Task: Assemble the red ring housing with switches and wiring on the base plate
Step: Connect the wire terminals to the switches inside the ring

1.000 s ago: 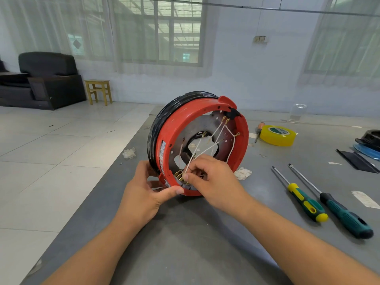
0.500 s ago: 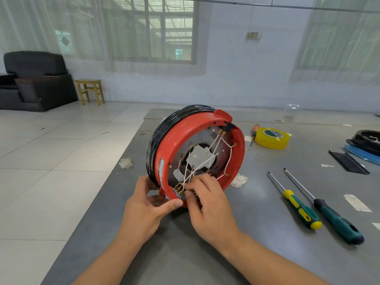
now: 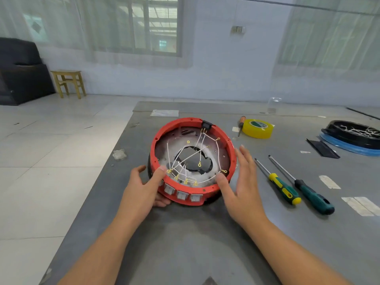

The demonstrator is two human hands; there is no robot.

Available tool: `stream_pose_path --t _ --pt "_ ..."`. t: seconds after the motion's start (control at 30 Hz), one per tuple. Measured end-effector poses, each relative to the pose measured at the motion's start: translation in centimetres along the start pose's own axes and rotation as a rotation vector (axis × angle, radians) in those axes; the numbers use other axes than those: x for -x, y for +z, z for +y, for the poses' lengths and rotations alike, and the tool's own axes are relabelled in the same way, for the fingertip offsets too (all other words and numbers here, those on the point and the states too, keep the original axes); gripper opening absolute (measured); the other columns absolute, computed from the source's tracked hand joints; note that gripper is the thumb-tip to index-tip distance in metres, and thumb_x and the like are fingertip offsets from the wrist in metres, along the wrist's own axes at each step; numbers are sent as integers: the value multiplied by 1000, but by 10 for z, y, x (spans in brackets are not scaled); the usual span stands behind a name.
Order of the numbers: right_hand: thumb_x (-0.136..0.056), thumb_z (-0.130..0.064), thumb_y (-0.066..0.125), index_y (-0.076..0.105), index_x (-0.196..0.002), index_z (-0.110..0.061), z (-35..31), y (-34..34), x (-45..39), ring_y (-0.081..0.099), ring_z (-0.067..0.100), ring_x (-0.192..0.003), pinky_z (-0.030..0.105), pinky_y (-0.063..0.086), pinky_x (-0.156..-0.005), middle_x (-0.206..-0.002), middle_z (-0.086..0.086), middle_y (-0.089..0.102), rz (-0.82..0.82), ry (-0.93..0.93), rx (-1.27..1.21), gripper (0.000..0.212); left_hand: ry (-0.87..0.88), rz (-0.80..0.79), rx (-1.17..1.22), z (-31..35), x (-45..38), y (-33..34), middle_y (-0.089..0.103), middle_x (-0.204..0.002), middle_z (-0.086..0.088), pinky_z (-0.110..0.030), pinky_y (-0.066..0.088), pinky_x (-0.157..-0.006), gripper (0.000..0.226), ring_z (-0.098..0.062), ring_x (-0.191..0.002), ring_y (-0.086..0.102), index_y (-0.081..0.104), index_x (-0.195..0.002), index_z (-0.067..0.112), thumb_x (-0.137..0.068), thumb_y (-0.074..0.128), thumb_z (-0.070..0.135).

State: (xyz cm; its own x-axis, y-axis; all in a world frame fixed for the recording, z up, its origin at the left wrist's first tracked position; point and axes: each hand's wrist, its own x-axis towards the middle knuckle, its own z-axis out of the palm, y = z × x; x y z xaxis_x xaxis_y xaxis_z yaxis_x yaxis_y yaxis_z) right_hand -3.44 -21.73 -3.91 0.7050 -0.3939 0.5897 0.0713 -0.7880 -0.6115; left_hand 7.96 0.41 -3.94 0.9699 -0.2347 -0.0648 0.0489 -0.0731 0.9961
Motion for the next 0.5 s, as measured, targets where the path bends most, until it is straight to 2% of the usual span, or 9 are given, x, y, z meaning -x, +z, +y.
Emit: stream_pose_path --t 0.07,0.13,0.2,0.27,0.33,0.4,0.43,0.5 --pt "-100 -48 52 23 -159 -36 2 2 -2 10 -10 -151 3 9 -112 -167 -18 17 -50 72 -74 67 -62 -53 -96 6 5 1 77 -70 -15 -42 65 -69 99 -34 -66 78 42 -136 23 -61 67 83" --pt "-98 -46 48 28 -158 -34 4 2 -4 24 -1 -150 14 20 -118 -164 -13 28 -71 143 -145 64 -126 -105 -205 16 12 1 77 -69 -18 -43 65 -70 88 -33 -65 78 48 -124 18 -69 63 85" --pt "-100 -35 48 33 -155 -35 6 0 -7 37 6 -145 29 31 -120 -158 -12 41 -89 222 -217 57 -190 -159 -311 28 20 3 76 -69 -20 -41 66 -67 83 -34 -66 78 52 -117 9 -80 59 83" --pt "-103 -21 49 37 -152 -37 10 -5 -11 46 3 -136 31 37 -117 -151 -14 49 -122 275 -243 53 -269 -209 -461 40 28 6 76 -70 -20 -34 64 -61 87 -33 -67 78 55 -113 1 -85 53 83" --pt "-103 -15 49 40 -152 -37 15 -10 -15 51 -7 -123 20 39 -111 -144 -19 52 -165 292 -245 54 -331 -294 -620 49 35 6 77 -71 -18 -28 60 -57 92 -29 -67 79 59 -111 -1 -85 47 86" --pt "-101 -17 49 42 -150 -38 19 -14 -20 50 -15 -115 1 35 -99 -141 -20 52 -219 289 -240 54 -339 -358 -765 55 39 2 78 -70 -13 -26 59 -58 96 -23 -65 78 64 -108 3 -82 40 93" --pt "-98 -21 49 42 -149 -40 20 -15 -21 48 -20 -114 -6 32 -93 -140 -21 52 -235 289 -244 54 -304 -337 -861 57 41 -1 78 -69 -8 -28 60 -62 97 -22 -65 77 68 -101 7 -80 36 96" --pt "-91 -31 45 43 -145 -47 21 -16 -20 44 -27 -116 -7 31 -93 -140 -24 51 -236 291 -272 56 -110 -115 -1082 59 39 -6 73 -68 2 -32 57 -70 91 -23 -71 74 69 -83 17 -78 31 99"
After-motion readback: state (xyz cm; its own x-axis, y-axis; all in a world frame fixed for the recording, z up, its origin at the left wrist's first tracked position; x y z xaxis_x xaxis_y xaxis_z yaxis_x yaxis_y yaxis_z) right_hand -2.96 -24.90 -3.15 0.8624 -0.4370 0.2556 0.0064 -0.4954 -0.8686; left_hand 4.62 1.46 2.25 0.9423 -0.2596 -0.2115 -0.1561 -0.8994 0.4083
